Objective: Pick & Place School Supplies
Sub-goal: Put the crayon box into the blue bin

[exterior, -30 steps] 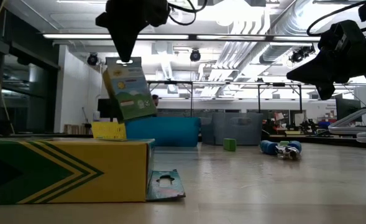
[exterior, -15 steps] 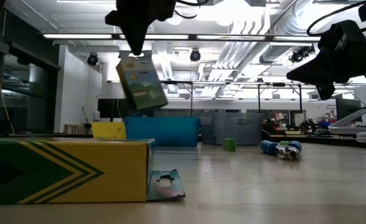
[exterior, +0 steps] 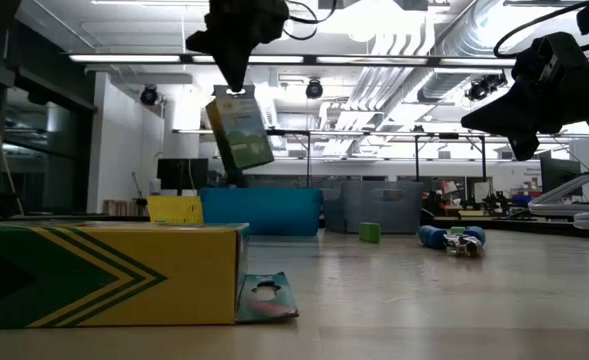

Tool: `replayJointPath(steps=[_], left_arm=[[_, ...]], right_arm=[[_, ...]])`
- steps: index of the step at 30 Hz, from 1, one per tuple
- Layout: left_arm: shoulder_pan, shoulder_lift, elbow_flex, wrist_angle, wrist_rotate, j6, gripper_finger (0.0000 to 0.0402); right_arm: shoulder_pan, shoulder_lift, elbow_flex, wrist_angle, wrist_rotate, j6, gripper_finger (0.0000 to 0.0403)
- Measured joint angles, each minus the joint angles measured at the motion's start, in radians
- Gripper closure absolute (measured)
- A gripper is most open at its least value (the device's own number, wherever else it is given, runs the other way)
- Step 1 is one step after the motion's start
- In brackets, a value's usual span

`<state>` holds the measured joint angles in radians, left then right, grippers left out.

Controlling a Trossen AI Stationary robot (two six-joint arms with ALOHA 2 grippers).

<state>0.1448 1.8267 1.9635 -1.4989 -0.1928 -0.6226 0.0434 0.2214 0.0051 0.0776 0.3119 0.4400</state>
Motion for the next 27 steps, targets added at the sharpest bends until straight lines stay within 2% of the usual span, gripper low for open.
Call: replayJointPath(steps=[14, 21, 27], left_arm=[[0.229, 0.038, 0.002, 0.101, -0.005, 0.279, 0.0401], [0.275, 0.119, 0.002, 0.242, -0.004, 0.446, 0.0401], [0.299, 0.171, 0.001, 0.332, -0.033, 0.528, 0.0401]], right_arm=[[0.000, 0.000, 0.000, 0.000, 0.000, 0.000, 0.0400], [0.000, 0.000, 0.000, 0.000, 0.000, 0.000, 0.0400], [0.000, 0.000, 0.000, 0.000, 0.000, 0.000, 0.0400]])
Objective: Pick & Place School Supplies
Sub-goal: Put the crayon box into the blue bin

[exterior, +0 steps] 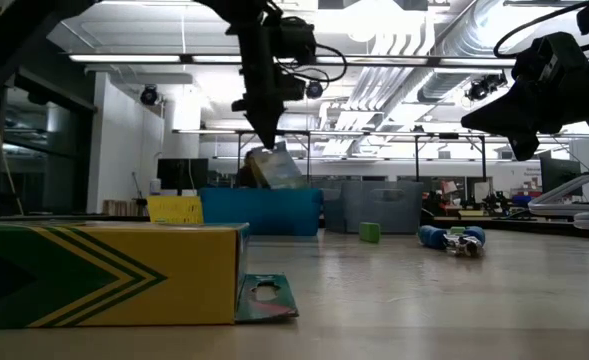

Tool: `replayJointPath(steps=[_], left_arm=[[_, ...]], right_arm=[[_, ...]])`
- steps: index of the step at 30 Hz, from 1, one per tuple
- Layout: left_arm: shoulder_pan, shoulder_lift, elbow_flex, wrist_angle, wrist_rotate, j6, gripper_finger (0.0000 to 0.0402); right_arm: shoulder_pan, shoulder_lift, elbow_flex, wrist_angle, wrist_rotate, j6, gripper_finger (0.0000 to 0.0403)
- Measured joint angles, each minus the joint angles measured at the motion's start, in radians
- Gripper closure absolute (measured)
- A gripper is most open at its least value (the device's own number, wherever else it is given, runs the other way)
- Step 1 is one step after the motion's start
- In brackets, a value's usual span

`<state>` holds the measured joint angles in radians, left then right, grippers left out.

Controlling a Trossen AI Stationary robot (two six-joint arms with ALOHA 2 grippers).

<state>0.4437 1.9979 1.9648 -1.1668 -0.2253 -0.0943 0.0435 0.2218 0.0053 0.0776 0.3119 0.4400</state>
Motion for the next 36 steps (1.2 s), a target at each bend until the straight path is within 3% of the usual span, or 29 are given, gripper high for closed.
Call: replayJointPath(steps=[25, 31, 36], left_arm=[[0.022, 0.079, -0.005, 0.087, -0.069, 0.145, 0.0399], [0.022, 0.079, -0.005, 0.087, -0.070, 0.178, 0.0351], [0.011, 0.079, -0.005, 0.091, -0.145, 0.229, 0.0292]], right_arm=[[0.000, 0.000, 0.000, 0.000, 0.000, 0.000, 0.0400], [0.000, 0.000, 0.000, 0.000, 0.000, 0.000, 0.0400], [0.000, 0.000, 0.000, 0.000, 0.000, 0.000, 0.0400]])
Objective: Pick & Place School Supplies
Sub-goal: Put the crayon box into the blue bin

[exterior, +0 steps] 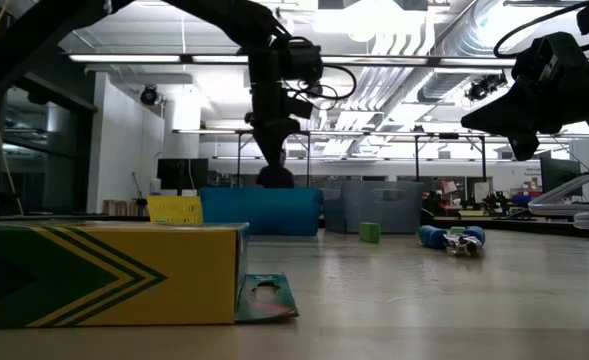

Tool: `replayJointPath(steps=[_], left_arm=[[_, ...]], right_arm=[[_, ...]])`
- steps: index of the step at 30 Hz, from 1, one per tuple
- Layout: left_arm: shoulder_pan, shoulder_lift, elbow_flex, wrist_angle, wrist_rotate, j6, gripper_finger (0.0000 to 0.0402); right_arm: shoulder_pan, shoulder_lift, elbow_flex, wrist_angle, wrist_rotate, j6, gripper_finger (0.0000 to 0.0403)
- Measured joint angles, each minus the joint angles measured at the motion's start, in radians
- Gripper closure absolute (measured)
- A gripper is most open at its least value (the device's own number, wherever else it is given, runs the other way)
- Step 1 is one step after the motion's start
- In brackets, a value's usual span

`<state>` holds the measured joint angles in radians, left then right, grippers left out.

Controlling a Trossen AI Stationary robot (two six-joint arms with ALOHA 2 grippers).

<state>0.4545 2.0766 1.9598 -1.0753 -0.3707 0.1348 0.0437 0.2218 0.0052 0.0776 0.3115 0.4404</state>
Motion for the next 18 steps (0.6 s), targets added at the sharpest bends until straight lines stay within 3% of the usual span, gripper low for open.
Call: replayJointPath(steps=[8, 18], left_arm=[[-0.045, 0.000, 0.000, -0.012, -0.028, 0.006, 0.0263], [-0.225, -0.002, 0.000, -0.091, -0.026, -0.081, 0.0263]], right_arm=[[0.000, 0.000, 0.000, 0.000, 0.000, 0.000, 0.0400], [0.000, 0.000, 0.000, 0.000, 0.000, 0.000, 0.0400]])
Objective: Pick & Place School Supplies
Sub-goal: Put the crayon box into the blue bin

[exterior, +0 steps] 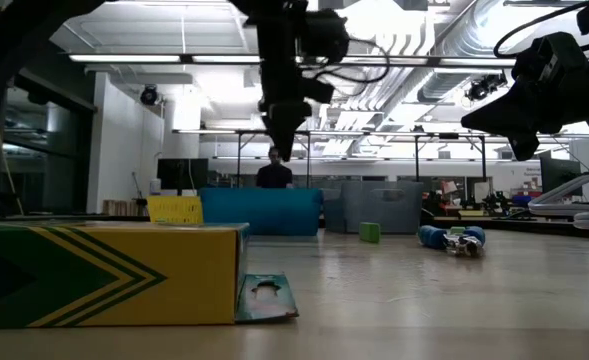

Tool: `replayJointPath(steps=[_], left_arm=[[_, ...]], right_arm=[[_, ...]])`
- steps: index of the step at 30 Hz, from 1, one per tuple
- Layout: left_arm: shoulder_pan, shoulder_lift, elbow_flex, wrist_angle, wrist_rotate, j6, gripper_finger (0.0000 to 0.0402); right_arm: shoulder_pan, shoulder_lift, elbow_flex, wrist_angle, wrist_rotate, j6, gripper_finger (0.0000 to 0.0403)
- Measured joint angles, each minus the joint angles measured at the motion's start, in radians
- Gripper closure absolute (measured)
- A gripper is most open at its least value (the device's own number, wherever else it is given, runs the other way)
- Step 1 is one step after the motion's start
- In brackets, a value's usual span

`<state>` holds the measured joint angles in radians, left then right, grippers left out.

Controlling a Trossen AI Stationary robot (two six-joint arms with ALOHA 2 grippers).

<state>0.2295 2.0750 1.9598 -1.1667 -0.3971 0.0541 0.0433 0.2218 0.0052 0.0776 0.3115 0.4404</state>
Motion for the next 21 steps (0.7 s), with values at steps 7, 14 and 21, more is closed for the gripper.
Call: replayJointPath(steps=[7, 14, 21], left_arm=[[-0.099, 0.000, 0.000, -0.026, 0.001, -0.092, 0.0263], [-0.187, 0.000, 0.000, -0.096, 0.017, -0.198, 0.0263], [-0.275, 0.000, 0.000, -0.099, 0.210, -0.305, 0.0263]], right_arm=[[0.000, 0.000, 0.000, 0.000, 0.000, 0.000, 0.0400], [0.000, 0.000, 0.000, 0.000, 0.000, 0.000, 0.0400], [0.000, 0.000, 0.000, 0.000, 0.000, 0.000, 0.0400]])
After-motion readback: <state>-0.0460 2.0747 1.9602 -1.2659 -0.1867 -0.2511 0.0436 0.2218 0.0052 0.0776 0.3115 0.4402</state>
